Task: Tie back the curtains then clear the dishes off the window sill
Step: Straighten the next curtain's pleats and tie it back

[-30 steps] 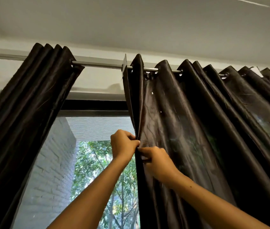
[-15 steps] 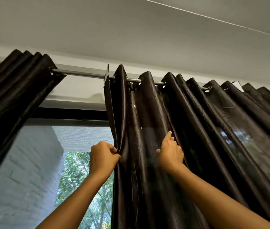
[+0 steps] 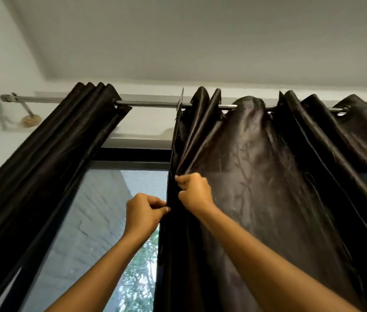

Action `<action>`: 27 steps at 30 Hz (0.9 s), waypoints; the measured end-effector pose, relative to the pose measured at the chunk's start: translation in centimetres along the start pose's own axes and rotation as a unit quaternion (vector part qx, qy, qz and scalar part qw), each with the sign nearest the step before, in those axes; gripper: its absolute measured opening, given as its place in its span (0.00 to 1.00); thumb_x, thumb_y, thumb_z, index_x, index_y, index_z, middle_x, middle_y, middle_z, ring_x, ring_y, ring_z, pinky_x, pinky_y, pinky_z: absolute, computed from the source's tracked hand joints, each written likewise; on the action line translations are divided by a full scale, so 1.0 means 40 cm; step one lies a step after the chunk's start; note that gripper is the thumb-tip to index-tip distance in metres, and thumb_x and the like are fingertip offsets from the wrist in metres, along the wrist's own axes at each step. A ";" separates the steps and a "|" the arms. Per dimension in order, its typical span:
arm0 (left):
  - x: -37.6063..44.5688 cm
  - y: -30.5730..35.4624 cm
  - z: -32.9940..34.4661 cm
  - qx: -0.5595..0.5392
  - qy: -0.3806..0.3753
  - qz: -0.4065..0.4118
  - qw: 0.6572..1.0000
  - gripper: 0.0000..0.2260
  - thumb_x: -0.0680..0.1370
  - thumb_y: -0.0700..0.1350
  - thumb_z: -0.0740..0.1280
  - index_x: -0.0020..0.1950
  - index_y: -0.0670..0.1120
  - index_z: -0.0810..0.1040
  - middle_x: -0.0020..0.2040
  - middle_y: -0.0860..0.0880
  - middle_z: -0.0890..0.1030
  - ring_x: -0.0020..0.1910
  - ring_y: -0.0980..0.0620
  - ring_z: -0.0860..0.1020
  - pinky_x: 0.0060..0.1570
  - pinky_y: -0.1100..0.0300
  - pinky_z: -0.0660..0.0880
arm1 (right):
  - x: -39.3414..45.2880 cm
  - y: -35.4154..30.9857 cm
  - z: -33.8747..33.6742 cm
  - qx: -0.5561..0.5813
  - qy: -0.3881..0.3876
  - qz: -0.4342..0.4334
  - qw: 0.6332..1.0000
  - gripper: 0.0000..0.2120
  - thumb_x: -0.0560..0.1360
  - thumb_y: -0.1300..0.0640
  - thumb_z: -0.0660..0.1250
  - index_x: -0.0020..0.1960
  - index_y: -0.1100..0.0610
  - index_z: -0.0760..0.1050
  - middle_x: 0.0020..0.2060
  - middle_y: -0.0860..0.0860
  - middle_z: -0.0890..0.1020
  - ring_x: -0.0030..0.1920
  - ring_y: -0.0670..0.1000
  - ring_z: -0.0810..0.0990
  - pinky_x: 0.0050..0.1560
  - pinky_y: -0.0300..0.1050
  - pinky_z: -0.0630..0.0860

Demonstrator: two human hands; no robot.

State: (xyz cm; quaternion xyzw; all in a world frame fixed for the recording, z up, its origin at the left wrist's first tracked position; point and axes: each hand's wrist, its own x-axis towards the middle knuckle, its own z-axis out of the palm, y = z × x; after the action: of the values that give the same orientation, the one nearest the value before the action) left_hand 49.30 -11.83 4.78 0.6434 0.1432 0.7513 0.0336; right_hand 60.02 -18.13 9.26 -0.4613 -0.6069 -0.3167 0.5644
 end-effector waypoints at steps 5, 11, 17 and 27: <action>0.021 -0.040 -0.085 -0.038 -0.018 -0.021 0.999 0.06 0.71 0.35 0.73 0.47 0.40 0.84 0.33 0.54 0.82 0.33 0.61 0.81 0.33 0.70 0.77 | 0.032 -0.052 0.066 -0.058 -0.063 -0.030 0.996 0.08 0.71 0.66 0.63 0.46 0.58 0.78 0.51 0.60 0.81 0.55 0.62 0.77 0.47 0.47 0.73; 0.019 -0.010 -0.036 -0.066 -0.064 -0.001 0.996 0.08 0.72 0.39 0.73 0.51 0.39 0.83 0.40 0.46 0.84 0.39 0.56 0.82 0.33 0.69 0.77 | 0.034 -0.016 0.037 -0.002 -0.085 0.016 0.996 0.08 0.70 0.69 0.57 0.39 0.62 0.74 0.39 0.59 0.76 0.44 0.60 0.76 0.42 0.48 0.72; 0.015 0.027 0.060 0.006 -0.033 0.052 0.998 0.09 0.67 0.47 0.76 0.37 0.41 0.84 0.34 0.40 0.83 0.32 0.50 0.77 0.40 0.46 0.78 | 0.028 0.017 -0.005 0.086 -0.013 0.067 0.994 0.15 0.75 0.60 0.57 0.33 0.64 0.73 0.34 0.60 0.75 0.38 0.62 0.75 0.43 0.55 0.78; 0.005 0.018 0.132 0.097 0.015 0.141 0.985 0.12 0.65 0.33 0.72 0.47 0.42 0.83 0.36 0.44 0.83 0.34 0.46 0.81 0.38 0.49 0.79 | 0.000 0.201 -0.147 -0.306 0.087 0.232 0.919 0.41 0.76 0.46 0.66 0.77 0.58 0.44 0.74 0.68 0.41 0.73 0.72 0.41 0.68 0.72 0.46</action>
State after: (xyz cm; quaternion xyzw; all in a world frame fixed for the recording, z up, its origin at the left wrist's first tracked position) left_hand 54.51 -11.55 5.83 0.6464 0.1235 0.7404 -0.1370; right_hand 69.72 -20.44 9.12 -0.7101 -0.3052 -0.3864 0.5032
